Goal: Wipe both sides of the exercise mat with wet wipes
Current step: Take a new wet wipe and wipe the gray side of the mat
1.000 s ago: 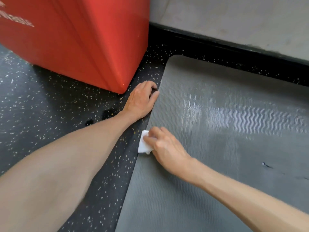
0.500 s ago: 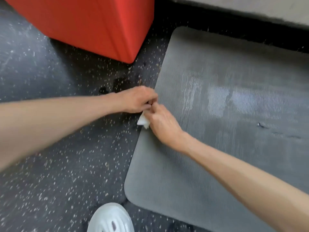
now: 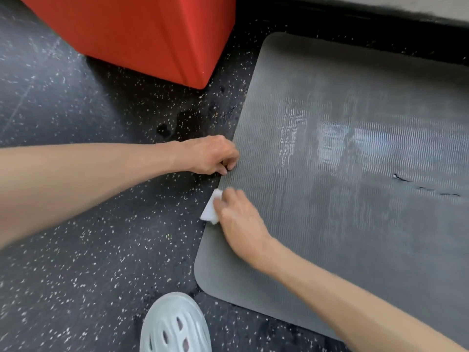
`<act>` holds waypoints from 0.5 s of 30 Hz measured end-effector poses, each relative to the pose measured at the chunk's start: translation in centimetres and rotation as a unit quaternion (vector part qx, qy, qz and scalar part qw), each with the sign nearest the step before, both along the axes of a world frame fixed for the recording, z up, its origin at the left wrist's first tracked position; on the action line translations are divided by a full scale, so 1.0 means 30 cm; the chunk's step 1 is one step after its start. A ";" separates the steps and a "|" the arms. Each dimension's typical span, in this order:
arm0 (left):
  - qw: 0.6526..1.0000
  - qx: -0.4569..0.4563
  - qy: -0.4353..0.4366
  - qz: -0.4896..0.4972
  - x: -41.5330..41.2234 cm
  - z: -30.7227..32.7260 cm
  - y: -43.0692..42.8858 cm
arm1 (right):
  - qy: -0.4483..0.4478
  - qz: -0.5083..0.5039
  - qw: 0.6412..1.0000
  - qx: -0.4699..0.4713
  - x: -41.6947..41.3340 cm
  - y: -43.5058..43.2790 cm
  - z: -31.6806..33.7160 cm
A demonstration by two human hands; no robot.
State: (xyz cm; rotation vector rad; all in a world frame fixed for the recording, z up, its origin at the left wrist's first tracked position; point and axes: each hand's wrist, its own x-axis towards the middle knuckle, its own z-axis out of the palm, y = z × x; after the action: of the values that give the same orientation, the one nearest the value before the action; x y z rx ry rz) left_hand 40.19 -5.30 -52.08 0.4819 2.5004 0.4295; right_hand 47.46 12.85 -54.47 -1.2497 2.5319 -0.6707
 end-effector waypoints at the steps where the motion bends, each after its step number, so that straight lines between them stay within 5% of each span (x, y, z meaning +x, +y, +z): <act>1: 1.000 -0.001 -0.001 -0.004 0.000 -0.003 -0.001 | -0.012 0.018 1.000 -0.003 0.068 0.027 0.004; 5: 1.000 0.000 -0.003 -0.009 0.011 -0.020 -0.007 | -0.048 0.152 0.986 0.041 0.245 0.126 0.014; 10: 1.000 0.000 0.002 0.013 0.022 -0.019 0.007 | 0.003 0.048 0.998 0.033 0.104 0.067 0.010; 15: 1.000 0.002 0.007 0.001 0.024 -0.014 0.008 | 0.026 0.188 0.978 0.092 0.334 0.206 -0.004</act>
State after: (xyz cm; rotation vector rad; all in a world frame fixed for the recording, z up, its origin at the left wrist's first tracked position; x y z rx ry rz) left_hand 40.92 -5.05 -52.51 0.4852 2.5150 0.4337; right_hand 57.47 19.02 -54.59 -1.6302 2.2372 -0.3155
